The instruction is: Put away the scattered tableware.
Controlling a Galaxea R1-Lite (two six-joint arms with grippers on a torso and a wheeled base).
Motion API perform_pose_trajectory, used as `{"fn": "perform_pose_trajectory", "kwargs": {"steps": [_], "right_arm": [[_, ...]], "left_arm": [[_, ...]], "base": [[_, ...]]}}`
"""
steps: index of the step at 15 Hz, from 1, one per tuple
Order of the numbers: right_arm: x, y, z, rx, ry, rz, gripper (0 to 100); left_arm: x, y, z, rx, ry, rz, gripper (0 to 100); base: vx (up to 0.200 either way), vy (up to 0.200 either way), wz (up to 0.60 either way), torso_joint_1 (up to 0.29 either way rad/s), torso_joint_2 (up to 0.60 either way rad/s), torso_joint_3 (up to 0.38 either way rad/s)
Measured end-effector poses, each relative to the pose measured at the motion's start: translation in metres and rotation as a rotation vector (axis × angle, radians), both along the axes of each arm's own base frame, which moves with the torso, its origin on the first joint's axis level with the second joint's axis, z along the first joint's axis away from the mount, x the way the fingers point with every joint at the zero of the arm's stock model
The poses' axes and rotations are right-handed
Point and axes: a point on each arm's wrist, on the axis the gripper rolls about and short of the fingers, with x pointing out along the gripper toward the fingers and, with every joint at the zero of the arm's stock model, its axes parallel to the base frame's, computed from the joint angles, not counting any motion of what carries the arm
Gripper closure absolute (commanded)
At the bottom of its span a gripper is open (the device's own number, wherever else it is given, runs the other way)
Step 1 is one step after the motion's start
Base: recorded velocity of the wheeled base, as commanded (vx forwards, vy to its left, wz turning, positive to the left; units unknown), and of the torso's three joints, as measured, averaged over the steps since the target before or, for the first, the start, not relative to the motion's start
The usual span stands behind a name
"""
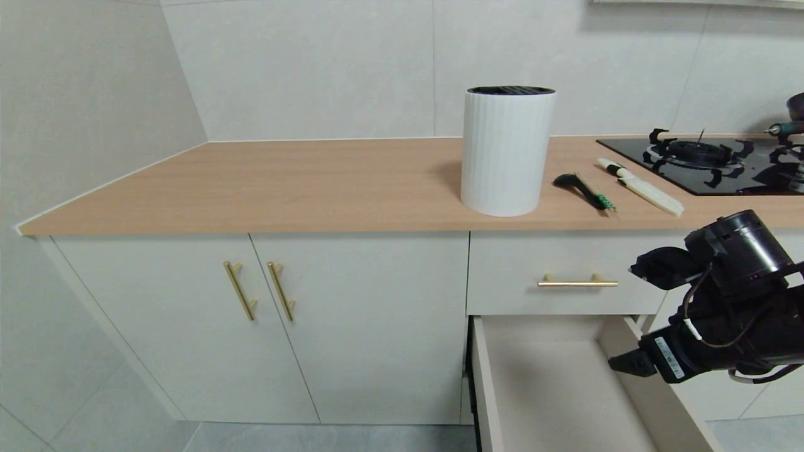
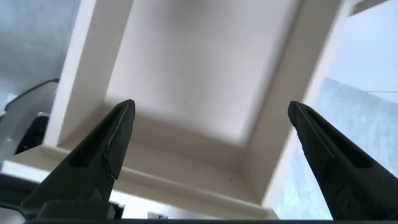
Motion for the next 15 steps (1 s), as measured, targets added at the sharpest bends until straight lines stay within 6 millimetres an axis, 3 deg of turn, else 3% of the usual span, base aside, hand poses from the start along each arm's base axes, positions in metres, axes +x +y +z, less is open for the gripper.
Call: {"fn": "perform_pose_trajectory", "kwargs": {"steps": [8,11,15], "right_arm": [[0.001,0.001,0.000,0.008,-0.022,0.001,0],[0.008,0.003,0.005,0.034,-0.110,0.000,0],[0.033,0.006,0.029,0.073,-0.269,-0.028,0]], "left_arm": [[0.000,0.000,0.000,0.000,-0.001,0.000,0],[0.000,0.000,0.000,0.000,0.001,0.000,0],[0.000,0.000,0.000,0.000,0.000,0.000,0]], "base": [[0.000,0.000,0.00,0.190,-0.46,-0.275],[0.000,0.000,0.00,0.056,-0.11,-0.067],[0.000,0.000,0.00,0.000,0.00,0.000]]}}
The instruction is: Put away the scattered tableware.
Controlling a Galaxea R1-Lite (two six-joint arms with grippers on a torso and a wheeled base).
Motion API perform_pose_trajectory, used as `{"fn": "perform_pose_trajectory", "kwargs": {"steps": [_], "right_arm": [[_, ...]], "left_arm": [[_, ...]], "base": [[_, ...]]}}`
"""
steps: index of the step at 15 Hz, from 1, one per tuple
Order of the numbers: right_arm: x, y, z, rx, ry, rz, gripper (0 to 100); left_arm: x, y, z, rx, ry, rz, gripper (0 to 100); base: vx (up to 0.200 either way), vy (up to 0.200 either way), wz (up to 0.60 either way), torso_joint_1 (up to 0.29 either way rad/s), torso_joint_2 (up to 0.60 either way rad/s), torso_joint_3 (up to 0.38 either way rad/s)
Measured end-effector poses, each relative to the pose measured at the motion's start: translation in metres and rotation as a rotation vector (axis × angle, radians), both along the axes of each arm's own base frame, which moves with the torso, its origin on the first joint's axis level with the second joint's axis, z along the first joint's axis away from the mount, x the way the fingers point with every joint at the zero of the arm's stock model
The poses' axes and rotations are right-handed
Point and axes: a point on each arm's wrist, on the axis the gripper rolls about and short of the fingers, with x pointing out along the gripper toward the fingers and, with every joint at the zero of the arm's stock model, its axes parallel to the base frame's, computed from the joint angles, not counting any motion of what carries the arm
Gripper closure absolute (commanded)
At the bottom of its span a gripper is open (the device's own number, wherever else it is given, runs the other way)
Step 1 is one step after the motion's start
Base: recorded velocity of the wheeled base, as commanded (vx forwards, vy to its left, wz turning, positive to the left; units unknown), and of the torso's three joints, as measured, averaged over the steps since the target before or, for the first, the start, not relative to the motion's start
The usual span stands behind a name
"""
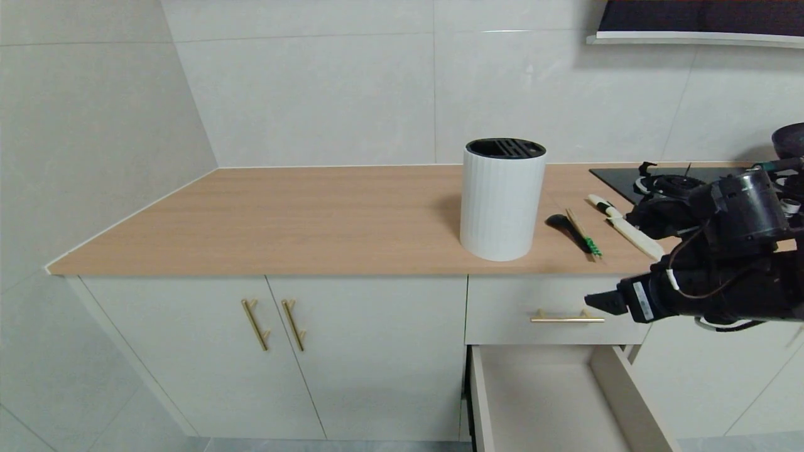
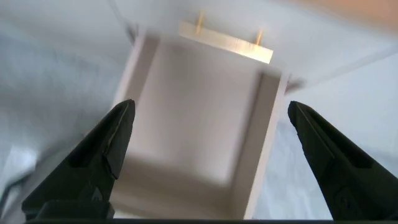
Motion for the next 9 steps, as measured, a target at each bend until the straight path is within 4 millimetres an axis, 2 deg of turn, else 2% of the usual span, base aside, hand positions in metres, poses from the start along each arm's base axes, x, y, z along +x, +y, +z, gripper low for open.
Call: {"fn": "perform_pose_trajectory", "kwargs": {"steps": [2,4,6,9], "right_arm": [[0.022,-0.001,0.017,0.004,-0.047,-0.040,0],[0.054,0.000,0.027,-0.005,-0.077,-0.100,0],[0.082,0.000,0.022,-0.008,-0.077,-0.153,0],[0.120,-0.008,0.001,0.016,-0.049,-0.236,0]], "left_arm": [[0.000,0.000,0.000,0.000,0.000,0.000,0],[0.000,0.000,0.000,0.000,0.000,0.000,0],[0.000,0.000,0.000,0.000,0.000,0.000,0],[0.000,0.000,0.000,0.000,0.000,0.000,0]], "base": [[0.000,0.000,0.00,0.000,0.00,0.000],[0.000,0.000,0.00,0.000,0.00,0.000],[0.000,0.000,0.00,0.000,0.00,0.000],[0.000,0.000,0.00,0.000,0.00,0.000]]}}
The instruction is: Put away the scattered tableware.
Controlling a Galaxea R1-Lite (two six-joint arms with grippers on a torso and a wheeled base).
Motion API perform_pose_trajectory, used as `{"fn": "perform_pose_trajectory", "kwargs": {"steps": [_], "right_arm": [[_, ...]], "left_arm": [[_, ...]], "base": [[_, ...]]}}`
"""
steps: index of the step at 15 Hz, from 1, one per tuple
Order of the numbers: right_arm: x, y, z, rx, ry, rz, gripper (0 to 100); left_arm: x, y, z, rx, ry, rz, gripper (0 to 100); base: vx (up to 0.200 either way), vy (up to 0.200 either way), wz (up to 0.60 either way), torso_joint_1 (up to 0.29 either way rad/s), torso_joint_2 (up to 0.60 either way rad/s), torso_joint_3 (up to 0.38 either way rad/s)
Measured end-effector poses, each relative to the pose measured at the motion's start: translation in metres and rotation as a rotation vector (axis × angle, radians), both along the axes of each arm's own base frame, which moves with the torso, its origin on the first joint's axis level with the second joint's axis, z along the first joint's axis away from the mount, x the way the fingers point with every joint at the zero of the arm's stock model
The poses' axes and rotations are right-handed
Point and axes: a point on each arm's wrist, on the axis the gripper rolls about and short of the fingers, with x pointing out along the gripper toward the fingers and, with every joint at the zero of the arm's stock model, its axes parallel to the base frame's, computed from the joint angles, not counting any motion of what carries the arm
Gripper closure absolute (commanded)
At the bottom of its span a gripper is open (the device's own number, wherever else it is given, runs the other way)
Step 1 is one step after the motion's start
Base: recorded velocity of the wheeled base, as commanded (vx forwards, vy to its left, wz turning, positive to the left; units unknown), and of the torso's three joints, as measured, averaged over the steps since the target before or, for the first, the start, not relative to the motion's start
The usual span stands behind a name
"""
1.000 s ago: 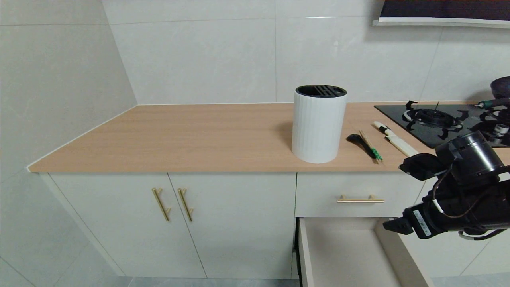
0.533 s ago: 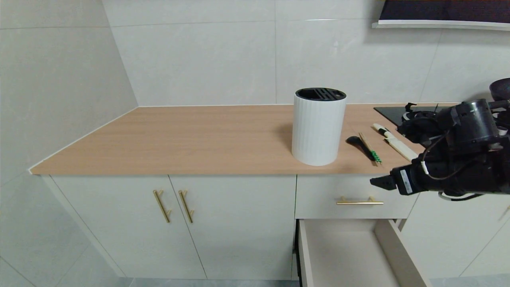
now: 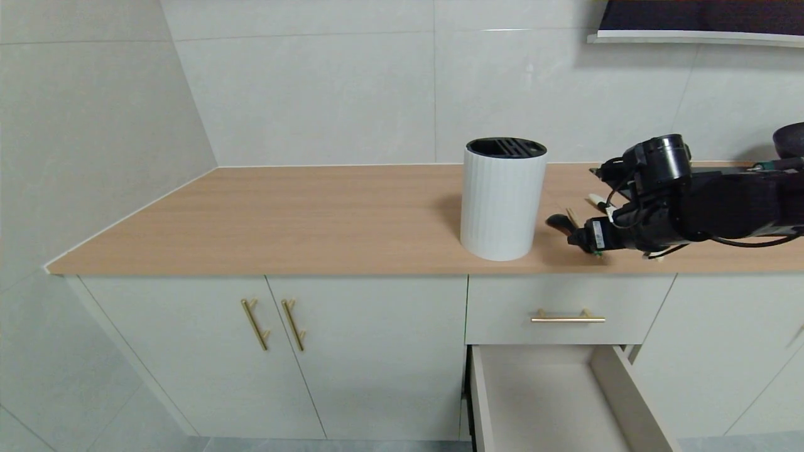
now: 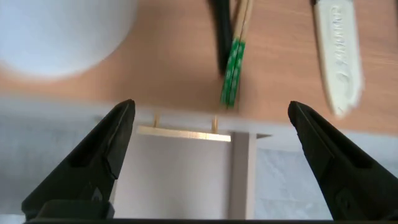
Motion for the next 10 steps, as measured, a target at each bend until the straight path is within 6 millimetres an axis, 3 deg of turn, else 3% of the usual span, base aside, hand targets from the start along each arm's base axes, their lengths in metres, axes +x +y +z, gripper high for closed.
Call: {"fn": "perform_pose_trajectory", "kwargs": {"steps": [3,10], "right_arm": [[0.020,-0.008,-0.017,0.002,0.027,-0.036,0],[0.028,-0.009,-0.029,0.008,0.050,-0.048,0]], "left_arm": [[0.000,0.000,0.000,0.000,0.000,0.000,0],[0.000,0.000,0.000,0.000,0.000,0.000,0]], "base": [[0.000,0.000,0.00,0.000,0.00,0.000],[0.000,0.000,0.00,0.000,0.00,0.000]]}}
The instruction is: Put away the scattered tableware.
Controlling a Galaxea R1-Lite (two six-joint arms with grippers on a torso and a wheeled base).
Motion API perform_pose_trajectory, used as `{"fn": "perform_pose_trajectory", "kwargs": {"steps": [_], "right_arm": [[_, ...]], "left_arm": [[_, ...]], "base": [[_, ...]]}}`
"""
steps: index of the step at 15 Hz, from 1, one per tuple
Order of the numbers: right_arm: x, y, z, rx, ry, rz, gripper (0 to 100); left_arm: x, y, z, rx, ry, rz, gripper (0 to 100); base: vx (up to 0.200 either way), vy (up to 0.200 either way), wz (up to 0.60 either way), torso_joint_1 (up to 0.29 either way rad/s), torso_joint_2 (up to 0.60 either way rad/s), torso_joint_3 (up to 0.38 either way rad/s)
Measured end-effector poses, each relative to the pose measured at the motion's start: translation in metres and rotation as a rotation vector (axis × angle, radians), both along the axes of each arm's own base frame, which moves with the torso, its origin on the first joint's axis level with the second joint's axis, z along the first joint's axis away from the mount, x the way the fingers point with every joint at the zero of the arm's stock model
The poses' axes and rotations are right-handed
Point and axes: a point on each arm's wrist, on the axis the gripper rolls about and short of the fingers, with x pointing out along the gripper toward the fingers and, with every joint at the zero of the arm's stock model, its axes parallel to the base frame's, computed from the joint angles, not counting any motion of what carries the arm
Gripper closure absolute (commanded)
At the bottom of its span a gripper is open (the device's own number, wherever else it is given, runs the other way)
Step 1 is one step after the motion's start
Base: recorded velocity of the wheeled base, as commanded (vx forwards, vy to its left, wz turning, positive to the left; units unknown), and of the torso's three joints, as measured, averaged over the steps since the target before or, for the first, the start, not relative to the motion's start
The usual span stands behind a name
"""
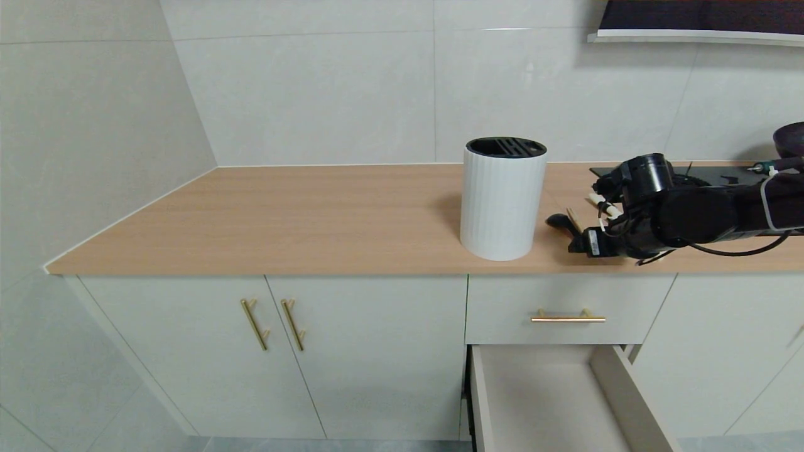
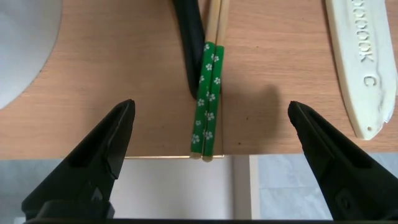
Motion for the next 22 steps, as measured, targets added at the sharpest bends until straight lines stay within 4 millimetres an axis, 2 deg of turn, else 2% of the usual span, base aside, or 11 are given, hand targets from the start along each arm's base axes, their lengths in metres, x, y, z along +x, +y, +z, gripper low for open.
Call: {"fn": "perform_pose_trajectory", "kwargs": {"steps": [1,2,9,14,16,19,22], "right_arm": [[0.000,0.000,0.000,0.000,0.001,0.000,0],[0.000,0.000,-0.001,0.000,0.005,0.001,100],[-0.001,0.000,-0.002,0.002,0.012,0.005,100],[-0.011,-0.003,0.015,0.026,-0.026,-0.014,100],[-0.028,-0.006,0.029,0.052,-0.045,-0.014,100],[-0.068,-0.010,0.047,0.105,-0.045,0.021,100],[-0.128,-0.015,0.069,0.163,-0.039,0.097,100]], "left_arm": [[0.000,0.000,0.000,0.000,0.000,0.000,0],[0.000,0.000,0.000,0.000,0.000,0.000,0],[0.000,0.000,0.000,0.000,0.000,0.000,0],[0.000,0.000,0.000,0.000,0.000,-0.001,0],[0.000,0.000,0.000,0.000,0.000,-0.001,0],[0.000,0.000,0.000,0.000,0.000,0.000,0],[0.000,0.000,0.000,0.000,0.000,-0.001,0]], "base": [[0.000,0.000,0.00,0.000,0.00,0.000],[0.000,0.000,0.00,0.000,0.00,0.000],[0.000,0.000,0.00,0.000,0.00,0.000],[0.000,0.000,0.00,0.000,0.00,0.000],[0.000,0.000,0.00,0.000,0.00,0.000],[0.000,0.000,0.00,0.000,0.00,0.000],[0.000,0.000,0.00,0.000,0.00,0.000]]}}
